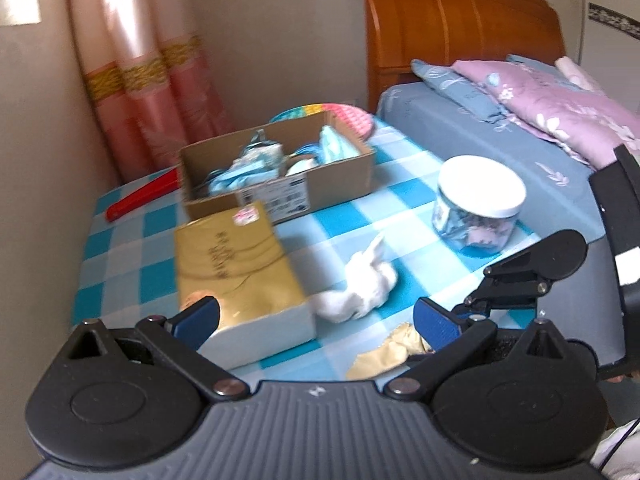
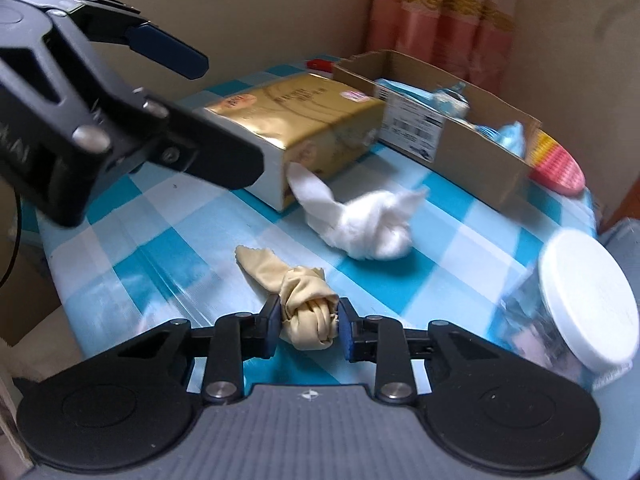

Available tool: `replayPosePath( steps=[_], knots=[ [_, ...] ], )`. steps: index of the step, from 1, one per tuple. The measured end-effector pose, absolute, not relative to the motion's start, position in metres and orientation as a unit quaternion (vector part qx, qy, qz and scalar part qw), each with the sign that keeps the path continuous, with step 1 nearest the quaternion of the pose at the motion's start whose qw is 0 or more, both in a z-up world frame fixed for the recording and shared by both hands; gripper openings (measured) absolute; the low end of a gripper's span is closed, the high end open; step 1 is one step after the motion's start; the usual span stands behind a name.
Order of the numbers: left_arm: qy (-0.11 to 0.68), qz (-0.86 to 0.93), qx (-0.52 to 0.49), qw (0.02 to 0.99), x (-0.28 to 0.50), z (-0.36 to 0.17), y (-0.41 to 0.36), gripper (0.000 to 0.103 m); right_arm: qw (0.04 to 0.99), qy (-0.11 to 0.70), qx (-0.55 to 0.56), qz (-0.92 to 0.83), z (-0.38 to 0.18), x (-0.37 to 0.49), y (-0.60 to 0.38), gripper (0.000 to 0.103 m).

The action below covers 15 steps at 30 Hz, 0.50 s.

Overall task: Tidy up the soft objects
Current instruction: 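Lower the left gripper onto the white cloth and close it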

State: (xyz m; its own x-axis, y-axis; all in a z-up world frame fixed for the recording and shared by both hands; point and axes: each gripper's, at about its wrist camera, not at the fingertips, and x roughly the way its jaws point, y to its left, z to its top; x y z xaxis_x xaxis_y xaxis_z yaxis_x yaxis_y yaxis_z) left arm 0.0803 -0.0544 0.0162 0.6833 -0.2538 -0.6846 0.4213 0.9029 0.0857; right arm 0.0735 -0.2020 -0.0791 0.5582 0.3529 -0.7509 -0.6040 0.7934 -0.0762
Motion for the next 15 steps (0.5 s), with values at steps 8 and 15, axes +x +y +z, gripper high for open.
replayPosePath(
  steps=[8, 15],
  knots=[
    [0.349, -0.229, 0.129, 0.900, 0.099, 0.010, -0.089, 0.102, 0.880, 0.384, -0.124, 0.252, -0.084, 0.067, -0.242, 0.038],
    [0.363, -0.249, 0.137, 0.888, 0.115, -0.002, -0.108, 0.080, 0.883, 0.368, -0.119, 0.267, -0.090, 0.060, -0.246, 0.066]
  ],
)
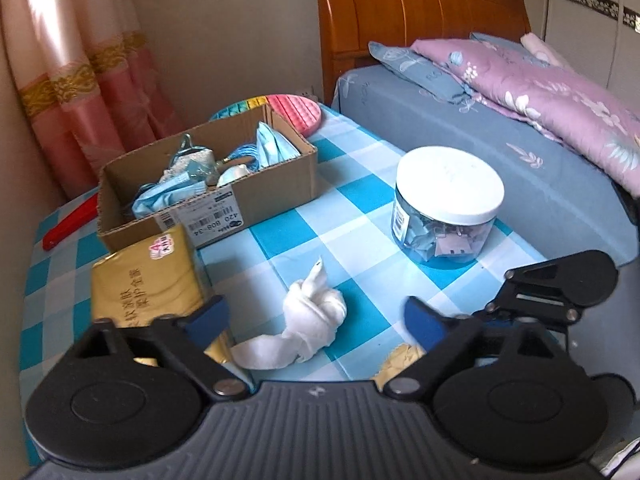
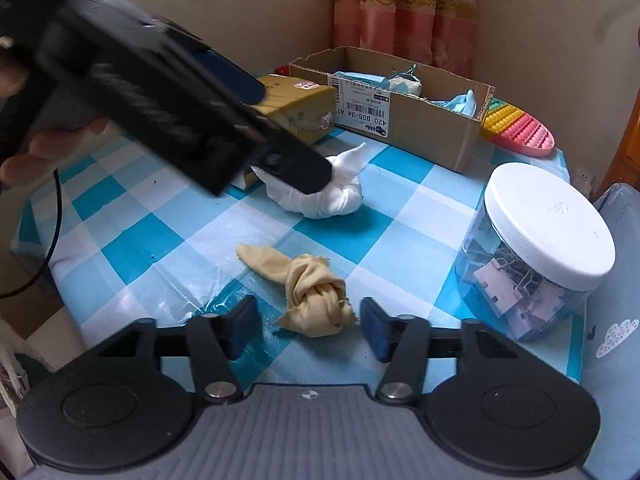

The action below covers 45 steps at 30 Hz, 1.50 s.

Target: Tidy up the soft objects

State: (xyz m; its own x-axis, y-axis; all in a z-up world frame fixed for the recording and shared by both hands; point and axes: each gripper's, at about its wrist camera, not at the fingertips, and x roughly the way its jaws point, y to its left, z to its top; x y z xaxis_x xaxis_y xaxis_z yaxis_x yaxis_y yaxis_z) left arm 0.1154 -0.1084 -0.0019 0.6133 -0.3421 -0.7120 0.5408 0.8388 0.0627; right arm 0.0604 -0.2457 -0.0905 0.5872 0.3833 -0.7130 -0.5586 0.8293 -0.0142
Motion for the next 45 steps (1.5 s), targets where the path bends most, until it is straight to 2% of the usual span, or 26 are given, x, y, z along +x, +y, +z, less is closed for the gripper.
replayPosePath(
  steps=[1, 2, 3, 7, 32, 36, 41, 43, 45],
  knots=[
    [0.365, -0.249, 0.141, 0.886, 0.118, -0.004, -0.111, 0.073, 0.883, 0.366, -0.122, 0.267, -0.091, 0.059, -0.245, 0.073],
    [0.367, -0.250, 0.143, 0.884, 0.120, -0.005, -0.113, 0.071, 0.883, 0.368, -0.120, 0.266, -0.092, 0.059, -0.245, 0.084],
    [0.372, -0.249, 0.146, 0.882, 0.123, -0.007, -0.116, 0.068, 0.882, 0.371, -0.118, 0.266, -0.094, 0.060, -0.246, 0.088],
    [0.384, -0.244, 0.156, 0.877, 0.132, -0.017, -0.125, 0.067, 0.881, 0.376, -0.113, 0.264, -0.097, 0.058, -0.249, 0.103],
    [0.421, -0.221, 0.186, 0.860, 0.148, -0.049, -0.151, 0.066, 0.887, 0.368, -0.117, 0.252, -0.100, 0.051, -0.248, 0.103],
    [0.423, -0.223, 0.179, 0.860, 0.150, -0.050, -0.152, 0.054, 0.890, 0.361, -0.115, 0.254, -0.101, 0.048, -0.251, 0.103],
    [0.426, -0.237, 0.170, 0.856, 0.147, -0.050, -0.154, 0.054, 0.889, 0.360, -0.116, 0.256, -0.101, 0.049, -0.252, 0.103],
    [0.425, -0.239, 0.169, 0.857, 0.147, -0.050, -0.154, 0.042, 0.890, 0.358, -0.115, 0.257, -0.101, 0.048, -0.252, 0.103],
    [0.425, -0.237, 0.163, 0.858, 0.147, -0.050, -0.151, 0.041, 0.891, 0.356, -0.114, 0.256, -0.101, 0.048, -0.252, 0.103]
  ],
)
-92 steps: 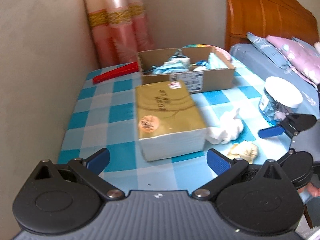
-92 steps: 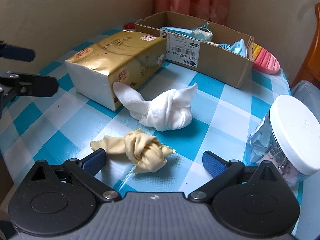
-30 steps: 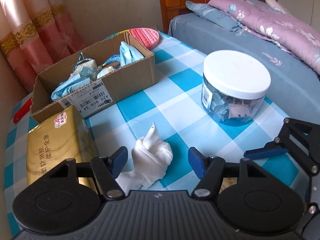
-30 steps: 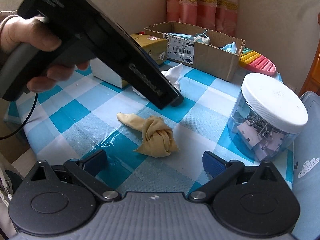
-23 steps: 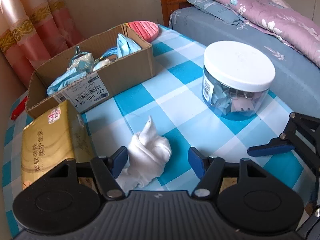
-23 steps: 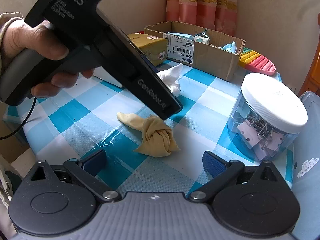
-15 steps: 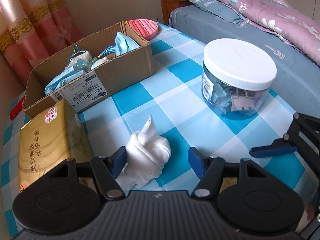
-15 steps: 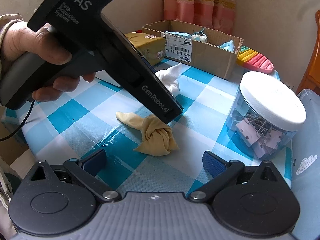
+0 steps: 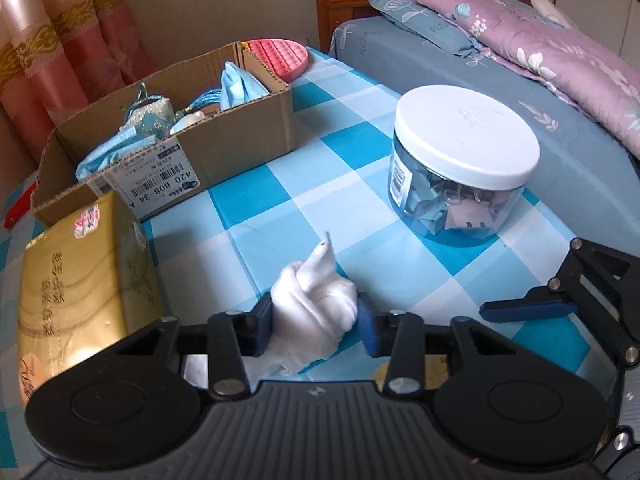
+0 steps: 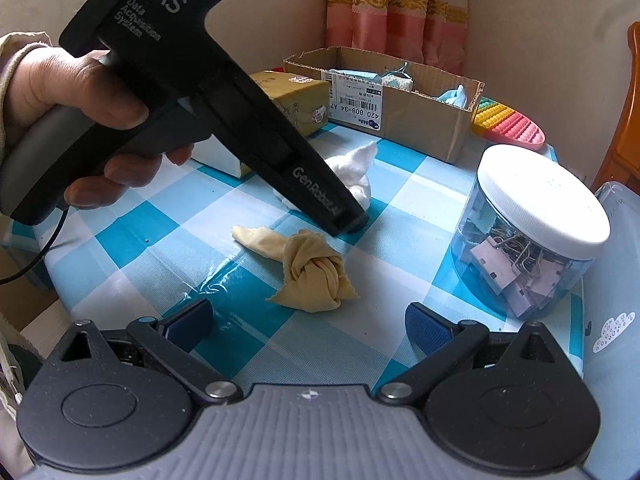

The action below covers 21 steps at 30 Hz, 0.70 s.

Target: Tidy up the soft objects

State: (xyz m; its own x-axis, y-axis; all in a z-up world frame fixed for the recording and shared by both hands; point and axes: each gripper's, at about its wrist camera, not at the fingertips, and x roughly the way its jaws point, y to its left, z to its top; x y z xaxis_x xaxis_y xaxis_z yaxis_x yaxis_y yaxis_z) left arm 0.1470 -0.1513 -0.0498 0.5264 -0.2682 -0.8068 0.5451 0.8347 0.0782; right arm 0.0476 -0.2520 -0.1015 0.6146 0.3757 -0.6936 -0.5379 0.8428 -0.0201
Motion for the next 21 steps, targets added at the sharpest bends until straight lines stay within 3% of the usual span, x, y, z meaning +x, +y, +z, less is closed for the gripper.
replayPosePath(
  steps=[21],
  knots=[
    [0.399, -0.236, 0.107, 0.879, 0.112, 0.000, -0.110, 0.040, 0.882, 0.361, -0.124, 0.276, -0.099, 0.067, -0.233, 0.103]
  ],
)
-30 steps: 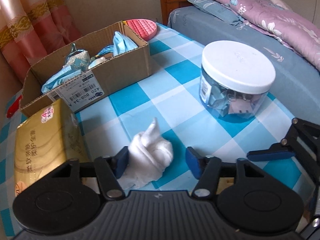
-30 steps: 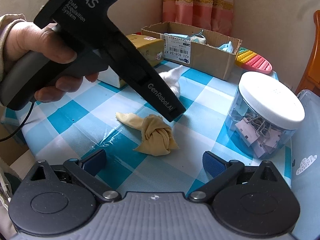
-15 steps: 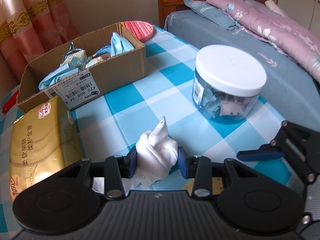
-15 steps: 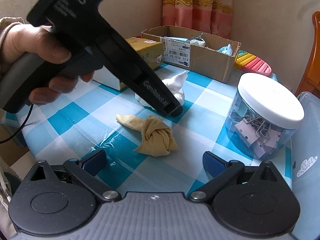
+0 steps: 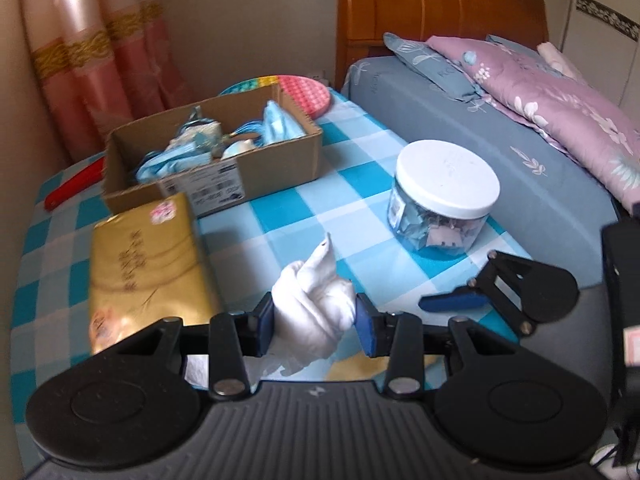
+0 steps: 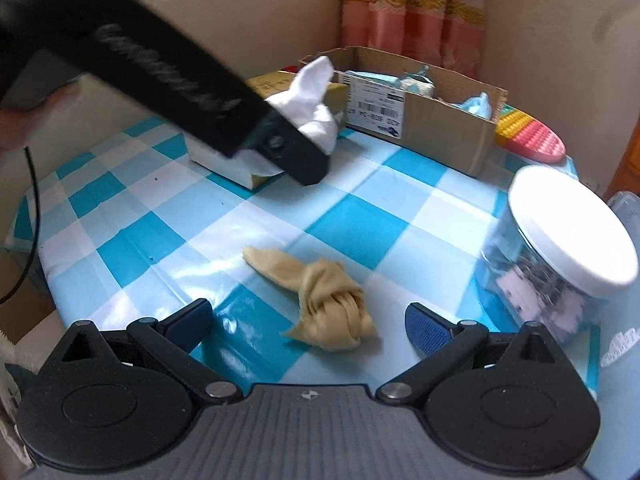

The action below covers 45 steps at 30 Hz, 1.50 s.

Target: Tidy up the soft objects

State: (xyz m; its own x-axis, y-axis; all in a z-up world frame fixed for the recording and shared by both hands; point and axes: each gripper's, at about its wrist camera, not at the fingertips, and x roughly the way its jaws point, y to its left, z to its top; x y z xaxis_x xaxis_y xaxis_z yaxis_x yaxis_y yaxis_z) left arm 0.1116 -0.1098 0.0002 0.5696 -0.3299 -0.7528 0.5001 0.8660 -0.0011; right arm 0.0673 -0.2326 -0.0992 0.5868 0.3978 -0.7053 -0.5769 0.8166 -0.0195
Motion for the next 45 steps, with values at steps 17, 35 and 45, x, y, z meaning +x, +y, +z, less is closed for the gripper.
replayPosePath(
  steps=[17, 35, 45],
  knots=[
    [0.398, -0.222, 0.116, 0.882, 0.091, 0.005, -0.078, 0.040, 0.885, 0.364, -0.134, 0.256, -0.085, 0.068, -0.230, 0.031],
    [0.376, -0.240, 0.134, 0.885, 0.122, 0.043, -0.075, 0.040, 0.899, 0.323, -0.131, 0.265, -0.028, 0.089, -0.240, 0.031],
    [0.376, -0.197, 0.127, 0.896, 0.234, 0.059, -0.071, 0.040, 0.903, 0.312, -0.131, 0.265, -0.016, 0.109, -0.238, 0.031]
  ],
)
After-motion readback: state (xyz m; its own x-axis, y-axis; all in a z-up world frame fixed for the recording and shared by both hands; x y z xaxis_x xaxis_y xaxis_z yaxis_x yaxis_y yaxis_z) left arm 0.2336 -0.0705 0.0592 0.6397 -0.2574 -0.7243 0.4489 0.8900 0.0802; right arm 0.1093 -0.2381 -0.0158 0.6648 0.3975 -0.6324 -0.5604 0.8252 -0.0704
